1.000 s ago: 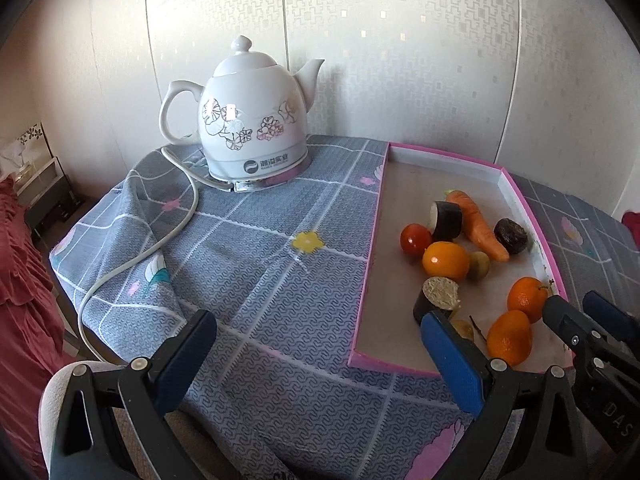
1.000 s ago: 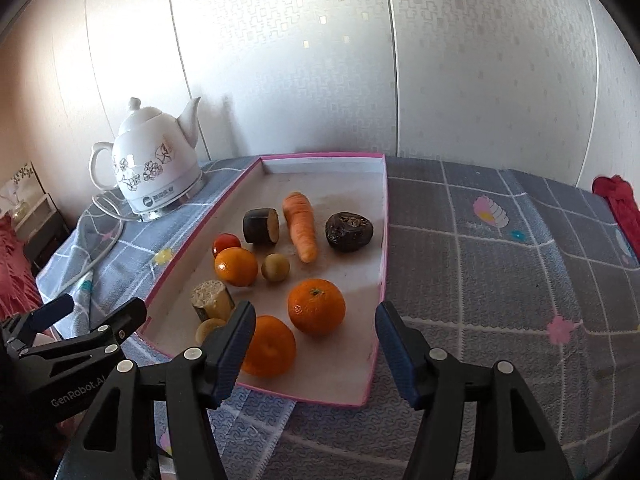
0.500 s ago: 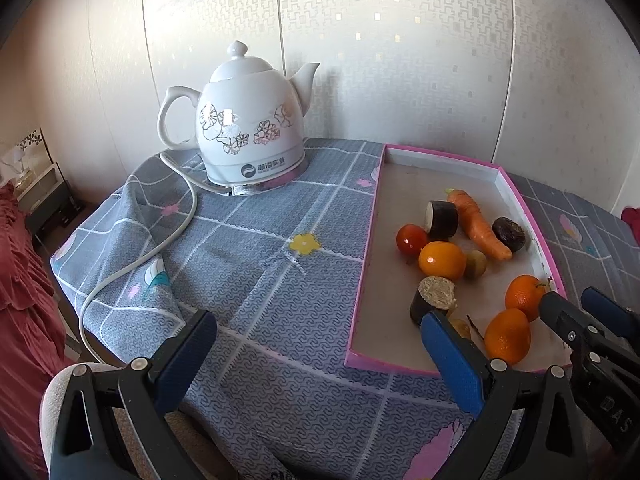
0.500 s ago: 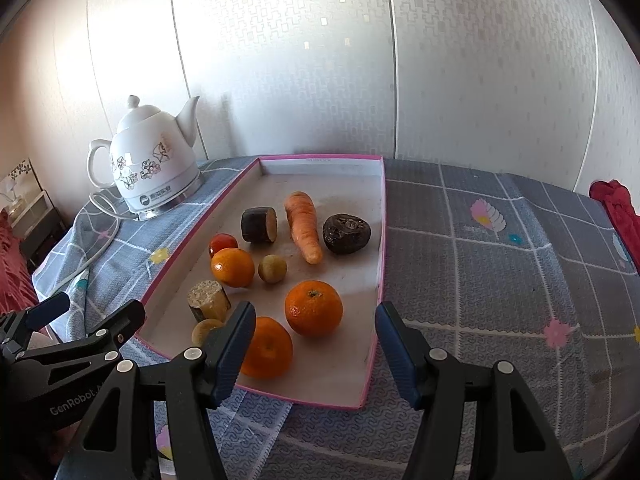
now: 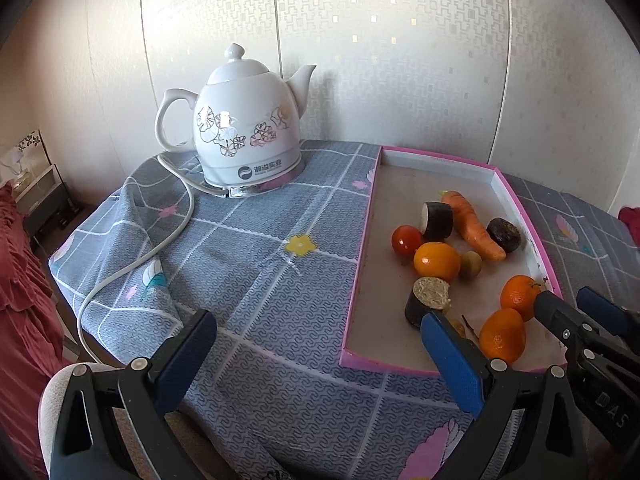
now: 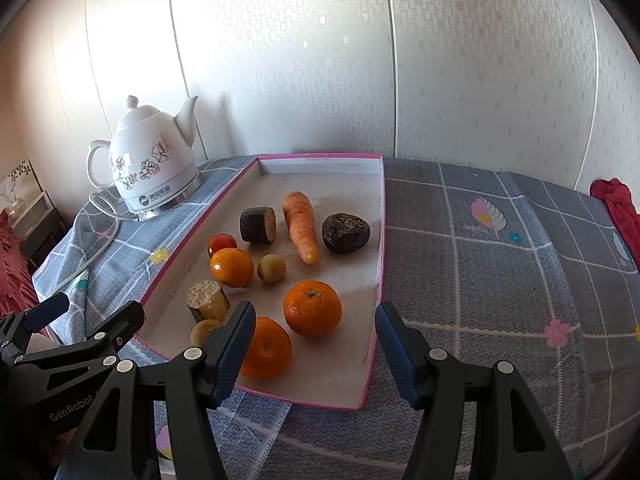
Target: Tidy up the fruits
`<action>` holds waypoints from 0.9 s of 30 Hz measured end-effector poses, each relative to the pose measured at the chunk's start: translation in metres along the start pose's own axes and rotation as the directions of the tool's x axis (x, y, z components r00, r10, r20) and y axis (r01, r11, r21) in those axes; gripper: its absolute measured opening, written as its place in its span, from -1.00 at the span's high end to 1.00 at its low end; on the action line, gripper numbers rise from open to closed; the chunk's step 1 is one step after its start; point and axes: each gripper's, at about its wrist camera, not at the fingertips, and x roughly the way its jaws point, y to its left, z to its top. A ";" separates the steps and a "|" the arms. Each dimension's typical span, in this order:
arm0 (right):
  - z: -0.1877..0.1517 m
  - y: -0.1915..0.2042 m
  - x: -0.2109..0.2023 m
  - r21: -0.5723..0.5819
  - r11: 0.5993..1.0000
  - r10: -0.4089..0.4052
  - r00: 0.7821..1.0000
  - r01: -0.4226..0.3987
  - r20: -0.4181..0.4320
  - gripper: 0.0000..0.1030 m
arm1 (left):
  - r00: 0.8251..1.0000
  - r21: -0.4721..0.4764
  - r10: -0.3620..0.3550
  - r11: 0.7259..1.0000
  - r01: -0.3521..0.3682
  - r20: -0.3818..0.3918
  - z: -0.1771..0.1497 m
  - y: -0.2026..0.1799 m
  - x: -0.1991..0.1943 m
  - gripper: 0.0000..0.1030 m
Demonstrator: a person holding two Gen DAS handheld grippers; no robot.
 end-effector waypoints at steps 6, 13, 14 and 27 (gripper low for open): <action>0.000 0.000 0.000 0.007 1.000 -0.003 1.000 0.003 -0.001 -0.23 | 1.000 0.002 -0.001 1.000 0.001 0.000 0.000 -0.001 -0.001 -0.99; 0.000 0.000 0.000 0.013 1.000 -0.004 1.000 0.004 0.000 -0.23 | 1.000 0.010 -0.002 1.000 0.002 0.004 0.000 -0.002 -0.001 -0.99; 0.000 0.000 0.000 0.014 1.000 -0.002 1.000 0.002 0.000 -0.23 | 1.000 0.011 -0.002 1.000 0.002 0.004 0.000 -0.003 -0.001 -0.99; 0.000 0.000 0.000 0.023 1.000 -0.003 1.000 0.003 0.000 -0.23 | 1.000 0.018 -0.008 1.000 0.008 0.007 0.000 -0.004 -0.001 -0.99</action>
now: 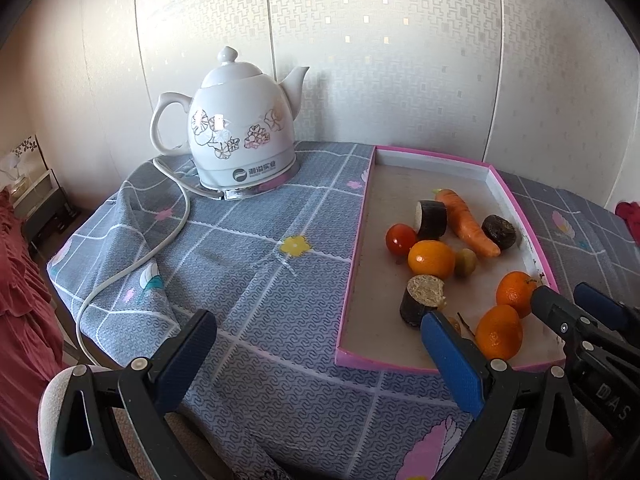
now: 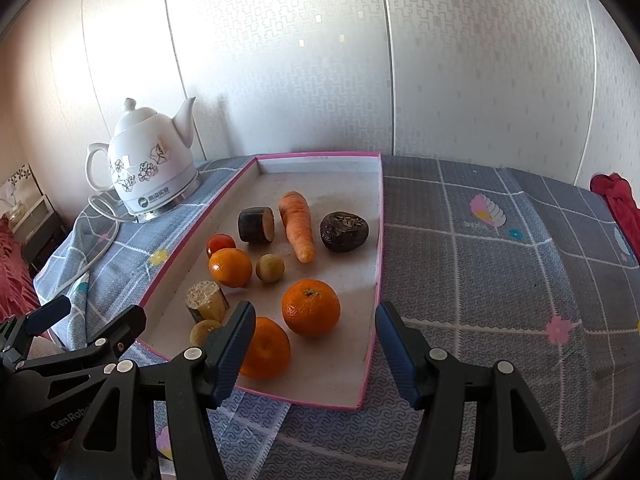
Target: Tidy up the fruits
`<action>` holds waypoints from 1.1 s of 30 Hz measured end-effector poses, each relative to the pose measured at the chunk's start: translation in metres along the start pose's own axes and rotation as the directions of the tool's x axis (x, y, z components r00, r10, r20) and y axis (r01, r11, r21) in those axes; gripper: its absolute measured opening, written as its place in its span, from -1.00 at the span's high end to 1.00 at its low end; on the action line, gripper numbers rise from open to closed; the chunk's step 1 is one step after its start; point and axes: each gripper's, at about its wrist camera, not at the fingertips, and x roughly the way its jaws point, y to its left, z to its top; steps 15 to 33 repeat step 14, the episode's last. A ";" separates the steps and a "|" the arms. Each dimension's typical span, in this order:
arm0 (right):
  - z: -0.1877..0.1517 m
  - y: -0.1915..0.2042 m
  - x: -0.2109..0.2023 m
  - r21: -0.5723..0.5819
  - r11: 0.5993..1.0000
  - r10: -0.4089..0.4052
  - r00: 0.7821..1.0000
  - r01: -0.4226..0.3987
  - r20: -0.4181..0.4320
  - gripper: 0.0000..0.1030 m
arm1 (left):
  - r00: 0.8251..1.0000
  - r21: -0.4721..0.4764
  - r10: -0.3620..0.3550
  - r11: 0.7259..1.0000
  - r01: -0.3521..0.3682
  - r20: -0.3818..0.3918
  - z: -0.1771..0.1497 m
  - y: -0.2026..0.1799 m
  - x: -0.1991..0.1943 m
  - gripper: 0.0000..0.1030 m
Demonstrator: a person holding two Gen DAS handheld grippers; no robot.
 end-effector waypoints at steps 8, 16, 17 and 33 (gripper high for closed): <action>0.000 -0.001 -0.001 0.000 1.000 0.000 1.000 0.000 0.003 -0.23 | 1.000 -0.009 0.000 1.000 0.000 0.019 0.000 0.000 -0.003 -0.99; 0.000 -0.004 -0.002 0.008 1.000 0.001 1.000 -0.001 0.005 -0.23 | 0.999 -0.005 0.013 1.000 -0.012 0.032 -0.001 -0.001 -0.003 -0.99; 0.000 -0.004 -0.002 0.008 1.000 0.001 1.000 -0.001 0.005 -0.23 | 0.999 -0.005 0.013 1.000 -0.012 0.032 -0.001 -0.001 -0.003 -0.99; 0.000 -0.004 -0.002 0.008 1.000 0.001 1.000 -0.001 0.005 -0.23 | 0.999 -0.005 0.013 1.000 -0.012 0.032 -0.001 -0.001 -0.003 -0.99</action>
